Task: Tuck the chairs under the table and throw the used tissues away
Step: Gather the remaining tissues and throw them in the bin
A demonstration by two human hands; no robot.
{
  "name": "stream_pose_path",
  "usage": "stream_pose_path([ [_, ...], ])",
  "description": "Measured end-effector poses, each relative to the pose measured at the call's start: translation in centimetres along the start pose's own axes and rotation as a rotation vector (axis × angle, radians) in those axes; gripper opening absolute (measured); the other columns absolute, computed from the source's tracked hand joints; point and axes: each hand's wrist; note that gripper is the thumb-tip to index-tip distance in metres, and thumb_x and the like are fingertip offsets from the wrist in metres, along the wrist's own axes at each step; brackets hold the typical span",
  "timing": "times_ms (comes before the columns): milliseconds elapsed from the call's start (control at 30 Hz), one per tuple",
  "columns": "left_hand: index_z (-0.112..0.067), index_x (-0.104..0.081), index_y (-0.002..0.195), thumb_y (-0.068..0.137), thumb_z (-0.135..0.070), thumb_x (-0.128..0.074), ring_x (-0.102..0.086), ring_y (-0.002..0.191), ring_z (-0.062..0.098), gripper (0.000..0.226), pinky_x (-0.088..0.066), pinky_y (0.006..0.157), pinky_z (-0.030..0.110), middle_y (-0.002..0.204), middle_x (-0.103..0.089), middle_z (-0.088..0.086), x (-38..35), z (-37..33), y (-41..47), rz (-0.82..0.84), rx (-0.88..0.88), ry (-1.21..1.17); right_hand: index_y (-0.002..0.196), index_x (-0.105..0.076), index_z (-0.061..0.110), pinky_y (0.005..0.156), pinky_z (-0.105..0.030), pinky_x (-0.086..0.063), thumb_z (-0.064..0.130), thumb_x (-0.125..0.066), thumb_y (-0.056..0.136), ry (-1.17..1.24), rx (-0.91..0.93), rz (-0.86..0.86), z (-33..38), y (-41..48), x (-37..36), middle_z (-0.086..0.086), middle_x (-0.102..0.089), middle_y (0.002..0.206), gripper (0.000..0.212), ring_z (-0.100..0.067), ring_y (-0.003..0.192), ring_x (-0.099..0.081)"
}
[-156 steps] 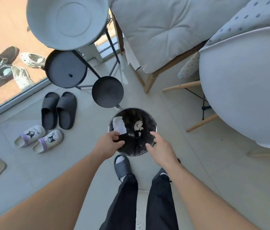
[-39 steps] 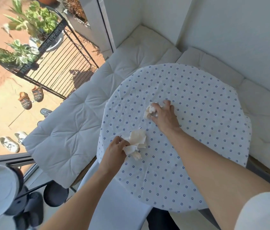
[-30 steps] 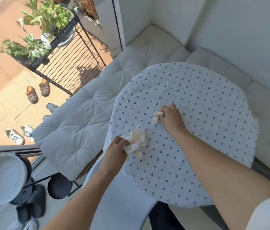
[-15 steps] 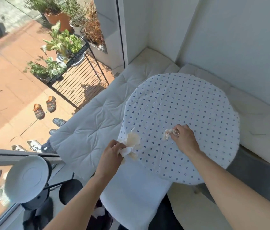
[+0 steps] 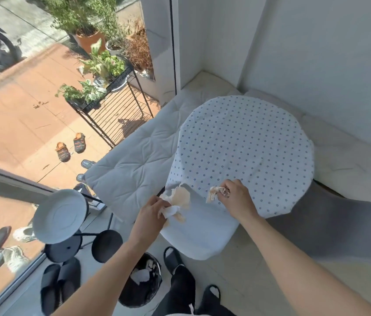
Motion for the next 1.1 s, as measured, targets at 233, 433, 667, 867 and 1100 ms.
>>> stream_pose_path([
  [233, -0.015, -0.075, 0.103, 0.082, 0.003, -0.07, -0.06, 0.08, 0.016, 0.028, -0.045, 0.072, 0.025, 0.103, -0.056, -0.01, -0.5, 2.2, -9.6, -0.12, 0.072, 0.0, 0.101, -0.064, 0.02, 0.068, -0.027, -0.038, 0.027, -0.071, 0.093, -0.015, 0.104, 0.077, 2.8, -7.9, -3.1, -0.002, -0.052, 0.102, 0.012, -0.019, 0.084, -0.054],
  [433, -0.017, -0.077, 0.105, 0.082, -0.002, -0.075, -0.063, 0.089, 0.017, 0.027, -0.048, 0.081, 0.027, 0.108, -0.061, -0.006, -0.7, 4.4, -20.1, -0.203, 0.143, -0.009, 0.094, -0.061, 0.026, 0.073, -0.029, -0.04, 0.025, -0.07, 0.09, -0.01, 0.186, 0.184, 4.5, -15.0, -7.0, -0.001, -0.053, 0.106, 0.01, -0.02, 0.088, -0.056],
  [667, -0.02, -0.077, 0.102, 0.084, -0.004, -0.073, -0.062, 0.089, 0.015, 0.024, -0.043, 0.077, 0.021, 0.106, -0.061, -0.005, 1.6, 7.7, -29.4, -0.25, 0.292, -0.029, 0.098, -0.067, 0.021, 0.073, -0.03, -0.041, 0.026, -0.073, 0.09, -0.002, 0.22, 0.259, 7.6, -20.4, -11.2, -0.005, -0.055, 0.104, 0.011, -0.02, 0.084, -0.054],
  [867, -0.017, -0.077, 0.105, 0.083, 0.0, -0.073, -0.06, 0.092, 0.016, 0.028, -0.045, 0.078, 0.022, 0.108, -0.063, -0.005, 3.4, 12.5, -31.5, -0.238, 0.354, -0.05, 0.093, -0.069, 0.023, 0.069, -0.027, -0.044, 0.03, -0.073, 0.087, -0.009, 0.167, 0.289, 10.0, -23.0, -16.5, -0.001, -0.057, 0.099, 0.01, -0.021, 0.089, -0.06],
  [1100, -0.021, -0.076, 0.099, 0.083, 0.001, -0.067, -0.062, 0.093, 0.018, 0.029, -0.054, 0.078, 0.034, 0.105, -0.062, -0.006, 3.3, 22.5, -31.9, -0.117, 0.476, -0.143, 0.091, -0.069, 0.026, 0.072, -0.028, -0.039, 0.03, -0.074, 0.088, -0.009, 0.018, 0.328, 11.6, -25.4, -25.4, 0.001, -0.057, 0.096, 0.007, -0.018, 0.087, -0.058],
])
Point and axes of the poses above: each hand's wrist, its own y-axis towards the middle knuckle, its own x-axis out of the back of the hand, z = x × y
